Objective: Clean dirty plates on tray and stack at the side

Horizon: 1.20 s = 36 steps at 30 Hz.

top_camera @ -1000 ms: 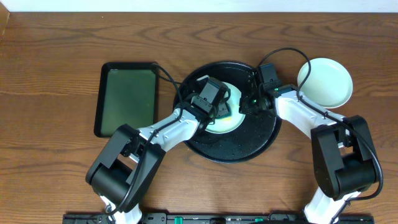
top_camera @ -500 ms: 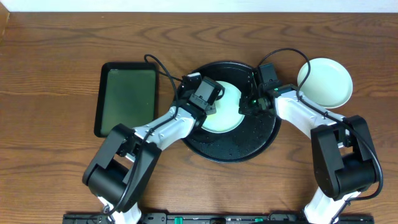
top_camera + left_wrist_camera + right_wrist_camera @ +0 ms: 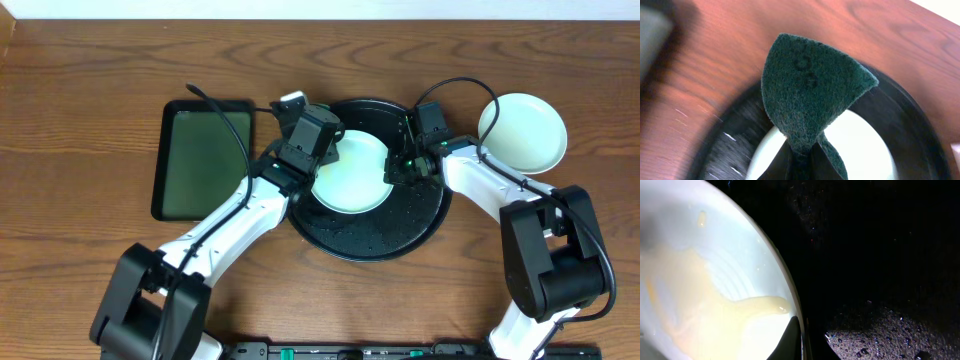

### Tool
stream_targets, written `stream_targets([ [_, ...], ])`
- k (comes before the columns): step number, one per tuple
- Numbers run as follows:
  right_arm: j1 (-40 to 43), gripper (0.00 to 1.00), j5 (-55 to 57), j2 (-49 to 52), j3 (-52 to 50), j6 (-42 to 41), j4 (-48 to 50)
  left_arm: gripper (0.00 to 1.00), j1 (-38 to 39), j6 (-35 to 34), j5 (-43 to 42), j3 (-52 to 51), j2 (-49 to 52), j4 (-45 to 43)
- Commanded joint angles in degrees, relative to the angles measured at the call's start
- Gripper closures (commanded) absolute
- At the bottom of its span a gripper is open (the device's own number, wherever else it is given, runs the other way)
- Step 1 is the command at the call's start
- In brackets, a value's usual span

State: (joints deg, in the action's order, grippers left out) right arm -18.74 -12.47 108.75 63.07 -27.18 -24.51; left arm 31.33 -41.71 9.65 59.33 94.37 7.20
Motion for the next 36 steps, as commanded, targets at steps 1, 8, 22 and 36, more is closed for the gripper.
stream_targets([
  [1,-0.5,0.99,3.0,3.0,-1.0,0.4,-1.0,0.93,0.9,-7.1,-13.6,-0.6,2.8,-0.9],
  [8,-0.5,0.99,3.0,3.0,-1.0,0.4,-1.1,0.92,4.3,-7.9,-17.9,-0.6,10.6,-4.3],
  [22,-0.5,0.99,3.0,3.0,-1.0,0.5,-1.9,0.92,3.6,-4.1,15.9,-0.6,13.3,9.4],
  [36,-0.4,0.99,3.0,2.0,-0.5,3.8,-1.2,0.92,2.4,-1.4,16.8,-0.6,-1.4,9.5],
])
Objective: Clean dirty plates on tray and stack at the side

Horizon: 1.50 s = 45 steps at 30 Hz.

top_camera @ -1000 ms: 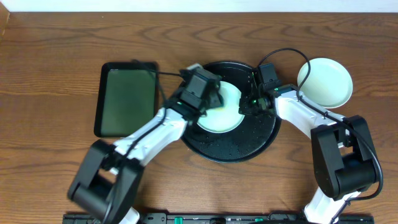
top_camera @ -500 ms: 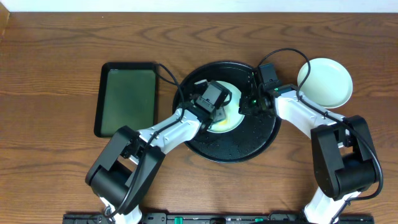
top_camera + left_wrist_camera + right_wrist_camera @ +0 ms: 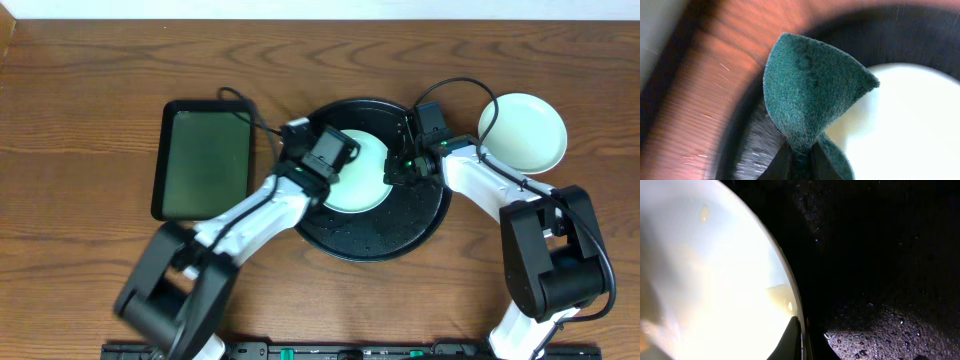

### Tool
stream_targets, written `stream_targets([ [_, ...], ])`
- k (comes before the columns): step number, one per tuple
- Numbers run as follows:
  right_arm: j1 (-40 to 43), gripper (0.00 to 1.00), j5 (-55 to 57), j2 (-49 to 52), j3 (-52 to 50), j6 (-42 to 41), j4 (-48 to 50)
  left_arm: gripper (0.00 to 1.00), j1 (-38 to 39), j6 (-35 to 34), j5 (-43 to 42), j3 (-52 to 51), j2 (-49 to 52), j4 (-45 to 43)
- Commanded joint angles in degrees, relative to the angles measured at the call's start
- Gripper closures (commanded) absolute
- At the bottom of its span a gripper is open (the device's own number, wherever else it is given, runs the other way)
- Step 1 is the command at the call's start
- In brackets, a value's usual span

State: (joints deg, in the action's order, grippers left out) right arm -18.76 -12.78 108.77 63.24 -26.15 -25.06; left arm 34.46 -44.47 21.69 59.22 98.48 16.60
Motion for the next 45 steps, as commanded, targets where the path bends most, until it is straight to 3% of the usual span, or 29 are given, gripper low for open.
stream_targets([
  [1,-0.4,0.99,3.3,1.5,-0.3,3.5,-1.0,0.92,-0.7,1.4,4.7,-0.5,-7.0,0.1],
  [8,-0.5,0.99,3.4,-3.7,5.4,9.6,-8.0,0.92,-0.8,1.4,4.5,-0.5,-17.9,0.2],
  [15,-1.3,0.99,10.2,-9.2,11.8,14.2,-14.9,0.92,-1.4,2.6,1.7,-0.5,-21.5,0.8],
  [18,-2.6,0.99,16.4,-11.2,15.6,17.6,-19.6,0.92,-4.1,6.2,1.7,-0.5,-22.4,1.5],
  [24,-6.3,0.99,34.6,-13.3,23.0,26.2,-25.2,0.92,-15.8,6.3,-3.6,-0.5,-23.2,4.6],
  [33,-16.0,0.99,64.1,-13.6,27.1,45.1,-19.8,0.92,-33.0,14.3,-14.3,-0.5,-17.2,6.1],
  [38,-22.5,0.99,77.1,-13.6,27.1,58.9,-11.9,0.92,-36.7,14.9,-16.8,-0.5,-10.5,5.9],
  [45,-28.9,0.99,84.1,-13.6,27.1,72.8,-3.9,0.92,-39.6,14.9,-16.8,-0.5,-2.6,5.1],
])
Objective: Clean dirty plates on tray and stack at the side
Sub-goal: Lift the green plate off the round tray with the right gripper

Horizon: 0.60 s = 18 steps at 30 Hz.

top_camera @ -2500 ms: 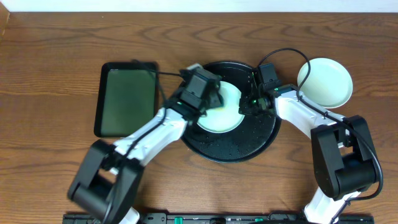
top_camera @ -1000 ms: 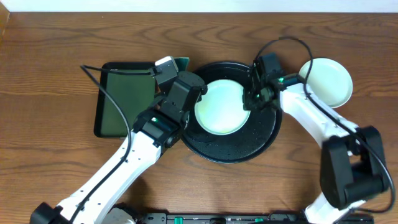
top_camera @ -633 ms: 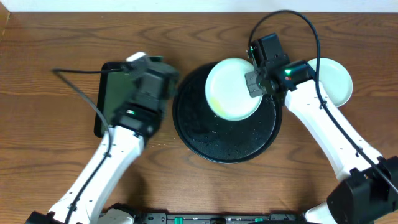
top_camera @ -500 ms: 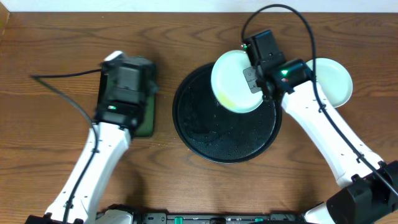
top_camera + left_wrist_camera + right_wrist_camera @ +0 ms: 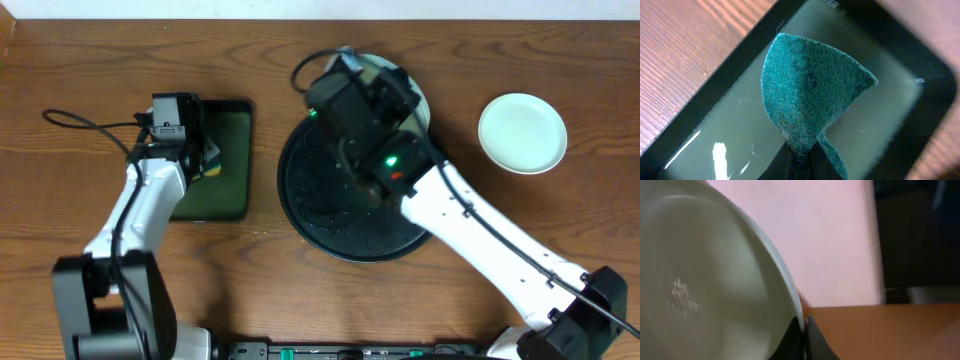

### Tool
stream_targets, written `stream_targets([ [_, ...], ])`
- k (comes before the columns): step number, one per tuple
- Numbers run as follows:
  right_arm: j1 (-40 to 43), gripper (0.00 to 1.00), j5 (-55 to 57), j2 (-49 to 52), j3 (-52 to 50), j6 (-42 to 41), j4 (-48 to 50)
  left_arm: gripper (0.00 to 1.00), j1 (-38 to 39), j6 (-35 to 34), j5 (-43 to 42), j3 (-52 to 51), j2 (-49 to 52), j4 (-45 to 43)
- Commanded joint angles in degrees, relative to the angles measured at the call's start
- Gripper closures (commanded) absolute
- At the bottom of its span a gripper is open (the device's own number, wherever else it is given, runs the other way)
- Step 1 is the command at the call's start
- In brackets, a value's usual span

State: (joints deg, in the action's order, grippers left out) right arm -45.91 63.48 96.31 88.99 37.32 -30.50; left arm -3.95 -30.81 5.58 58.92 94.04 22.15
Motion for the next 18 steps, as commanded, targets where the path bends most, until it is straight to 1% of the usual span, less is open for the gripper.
stream_targets([
  [1,-2.4,0.99,8.6,-1.2,1.3,10.8,2.6,0.92,-1.5,1.2,-0.7,-0.2,2.7,-0.6],
  [6,-5.1,0.99,11.7,-1.2,1.3,17.8,7.6,0.92,-2.1,1.2,-0.7,-0.2,5.9,-0.8],
  [10,-6.4,0.99,11.7,-1.2,1.3,19.6,8.0,0.92,-2.1,1.2,-0.7,-0.2,6.3,-1.0],
  [11,-6.6,0.99,11.7,-1.2,1.3,19.5,8.0,0.86,-2.1,1.2,-0.7,-0.2,6.1,-1.2],
  [15,-6.6,0.99,11.7,-1.2,1.3,19.5,8.0,0.71,-2.1,1.3,-0.7,-0.2,5.2,-1.2],
  [18,-6.4,0.99,11.7,-1.2,1.3,18.9,8.0,0.71,-2.1,2.4,-0.7,-0.2,2.5,-1.2],
])
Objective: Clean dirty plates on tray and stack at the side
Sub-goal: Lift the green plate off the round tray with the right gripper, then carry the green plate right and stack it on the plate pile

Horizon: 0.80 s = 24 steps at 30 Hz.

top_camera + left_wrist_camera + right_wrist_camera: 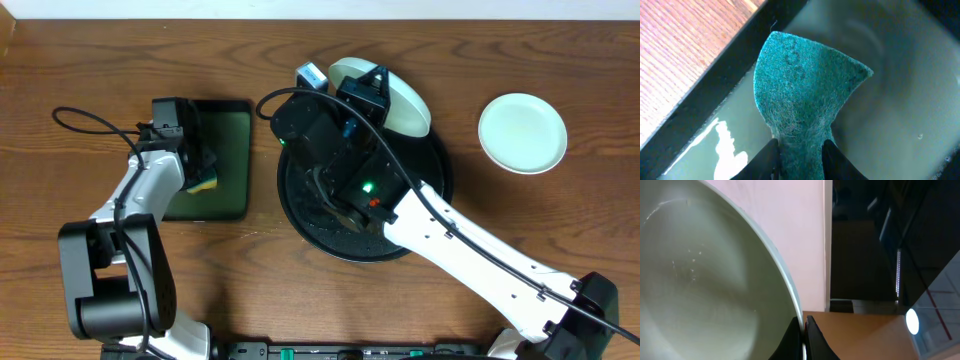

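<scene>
My right gripper [803, 330] is shut on the rim of a pale green plate [715, 280]. In the overhead view the plate [400, 95] is held tilted, high above the far edge of the round black tray [420, 235]. A second, clean plate [522, 132] lies on the table to the right. My left gripper [800, 155] is down in the rectangular water tray [225, 150]. Its jaws are spread, and the green scouring pad [805, 95] sits between them, touching the water.
Water droplets speckle the floor of the round tray. The right arm [450, 235] stretches across it from the front right. A black cable [95, 115] loops over the table behind the left arm. Bare wood surrounds both trays.
My left gripper has dropped lower into the water tray, and its jaws, tightly pinched on the pad before, now stand apart. The right gripper still holds the raised plate, which has turned slightly.
At first the right gripper held the rim of a smeared plate on the round tray while the left held the pad beside it, then over it. Later the pad was above the water tray and the plate was lifted. Now the pad sits in the water.
</scene>
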### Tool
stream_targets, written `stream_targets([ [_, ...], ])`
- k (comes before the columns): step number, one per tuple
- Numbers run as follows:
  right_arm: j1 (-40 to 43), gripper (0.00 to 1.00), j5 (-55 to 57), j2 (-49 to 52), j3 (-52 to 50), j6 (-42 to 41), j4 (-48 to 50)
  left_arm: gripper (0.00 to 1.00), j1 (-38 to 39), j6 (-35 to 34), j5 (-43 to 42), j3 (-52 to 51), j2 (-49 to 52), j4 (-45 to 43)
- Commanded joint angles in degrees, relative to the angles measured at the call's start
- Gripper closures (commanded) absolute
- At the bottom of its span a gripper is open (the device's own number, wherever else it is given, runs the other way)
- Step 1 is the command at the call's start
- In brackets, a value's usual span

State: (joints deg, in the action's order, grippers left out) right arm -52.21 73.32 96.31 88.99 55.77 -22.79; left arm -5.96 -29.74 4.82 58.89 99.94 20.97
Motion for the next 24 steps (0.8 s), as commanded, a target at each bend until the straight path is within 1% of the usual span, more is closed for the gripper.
stream_targets([
  [1,0.1,0.99,1.8,-1.2,1.3,-0.2,0.3,0.7,-0.2,1.7,0.1,-0.2,-4.7,0.0],
  [3,1.0,0.99,1.4,-1.2,1.3,-2.5,0.3,0.64,-0.1,1.7,0.1,-0.2,-8.4,0.0],
  [6,3.3,0.99,-0.2,-1.2,1.3,-5.7,0.0,0.63,-0.1,1.6,0.1,-0.2,-14.1,0.7],
  [7,4.3,0.99,-0.8,-1.2,1.3,-7.2,-0.2,0.62,-0.1,1.6,0.1,-0.2,-16.0,1.2],
  [8,5.2,0.99,-1.2,-1.2,1.3,-8.9,-0.4,0.57,-0.1,1.6,0.1,-0.2,-17.6,1.6],
  [9,5.9,0.99,-2.2,-1.2,1.2,-11.0,-1.2,0.5,-0.1,1.6,0.1,-0.2,-19.0,1.9],
  [11,6.4,0.99,-8.2,-1.2,1.2,-16.4,-8.2,0.39,-0.1,1.6,0.1,-0.2,-21.3,2.5],
  [13,5.8,0.99,-18.2,-1.0,1.2,-18.0,-18.4,0.32,-0.1,1.6,0.1,-0.2,-22.3,2.8],
  [14,5.3,0.99,-22.1,-0.8,1.2,-18.1,-21.9,0.31,-0.1,1.6,0.1,-0.2,-22.4,2.8],
  [15,4.9,0.99,-23.3,-0.6,1.2,-18.1,-23.1,0.31,-0.1,1.6,0.1,-0.2,-22.4,2.9],
  [16,4.8,0.99,-20.9,-0.5,1.2,-18.4,-22.4,0.3,-0.1,1.6,0.1,-0.2,-22.4,3.1],
  [17,4.9,0.99,-17.6,-0.5,1.2,-18.8,-20.8,0.3,-0.1,1.6,0.1,-0.2,-22.4,3.3],
  [19,5.3,0.99,-7.7,-0.7,1.2,-18.7,-13.9,0.3,-0.1,1.6,0.1,-0.2,-22.4,3.6],
  [20,5.7,0.99,-4.7,-0.8,1.2,-17.6,-10.2,0.3,-0.1,1.6,0.1,-0.2,-22.4,3.7],
  [21,6.0,0.99,-4.0,-0.8,1.2,-16.9,-7.8,0.3,-0.1,1.6,0.1,-0.2,-22.4,3.7],
  [22,6.1,0.99,-4.9,-0.9,1.2,-17.4,-7.5,0.3,-0.1,1.6,0.1,-0.2,-22.4,3.7],
  [24,6.1,0.99,-11.4,-0.9,1.2,-19.8,-12.4,0.3,-0.1,1.6,0.1,-0.2,-22.4,3.7],
])
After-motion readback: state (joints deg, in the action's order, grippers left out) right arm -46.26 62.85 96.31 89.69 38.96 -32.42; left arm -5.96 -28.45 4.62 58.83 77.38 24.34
